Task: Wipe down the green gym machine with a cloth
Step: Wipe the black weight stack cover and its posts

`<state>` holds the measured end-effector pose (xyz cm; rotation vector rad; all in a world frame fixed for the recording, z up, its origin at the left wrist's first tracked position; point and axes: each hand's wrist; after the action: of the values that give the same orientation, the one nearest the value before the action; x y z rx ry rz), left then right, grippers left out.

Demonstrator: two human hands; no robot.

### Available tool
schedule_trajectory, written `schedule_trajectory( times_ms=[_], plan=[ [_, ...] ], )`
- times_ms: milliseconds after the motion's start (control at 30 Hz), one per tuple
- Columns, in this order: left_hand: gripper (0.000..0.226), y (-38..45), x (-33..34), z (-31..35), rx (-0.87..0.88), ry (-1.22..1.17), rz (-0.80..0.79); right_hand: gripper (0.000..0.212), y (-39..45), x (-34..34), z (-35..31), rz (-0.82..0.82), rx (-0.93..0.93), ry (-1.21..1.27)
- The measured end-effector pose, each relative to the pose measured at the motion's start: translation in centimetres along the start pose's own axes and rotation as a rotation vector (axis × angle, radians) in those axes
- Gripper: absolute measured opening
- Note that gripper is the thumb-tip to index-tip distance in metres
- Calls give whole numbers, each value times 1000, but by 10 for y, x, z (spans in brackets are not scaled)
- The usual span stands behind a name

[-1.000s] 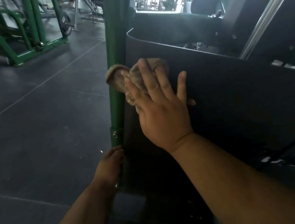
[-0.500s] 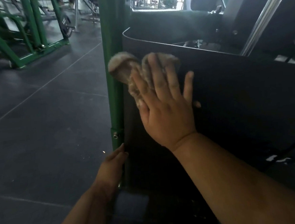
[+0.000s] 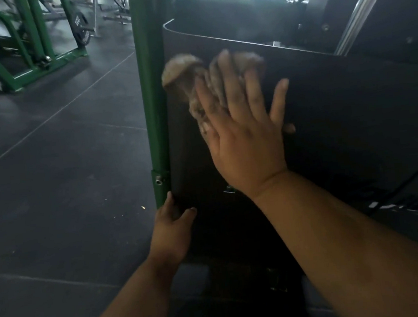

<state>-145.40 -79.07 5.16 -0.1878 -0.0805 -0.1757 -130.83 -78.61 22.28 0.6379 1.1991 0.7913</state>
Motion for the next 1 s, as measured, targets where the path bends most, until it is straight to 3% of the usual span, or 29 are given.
schedule_trajectory(
  times_ms=[133,200,333,400,567,700,900,1000],
  plan=[
    [56,-1,3,-1,0,-58,4,61,-10,6,7,33,9,-27],
    [58,-5,2,0,10,-71,-2,74,-56,25,3,-61,-51,-43],
    [65,-10,-3,0,-27,-56,-34,91,-148,59,8,-296,-340,-150],
    [70,-11,-4,-1,-41,-80,-27,92,-144,58,12,-306,-331,-127],
    [79,-8,2,-3,-40,-115,-4,62,-56,14,21,-58,31,28],
    [68,-10,7,2,-27,-108,6,57,-35,7,23,38,106,33],
    [69,-12,5,3,15,-97,-36,54,-122,36,6,-221,-238,71],
    [68,-10,1,-1,18,-78,-47,34,-127,28,12,-229,-26,273]
  ],
)
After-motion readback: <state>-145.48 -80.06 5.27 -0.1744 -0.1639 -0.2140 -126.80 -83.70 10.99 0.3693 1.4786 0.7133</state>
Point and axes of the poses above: each hand's wrist, its own y-axis towards the middle knuckle, its own x-axis out of the palm, z = x × y, and after that the axes turned 3 degrees about -z, right-handed
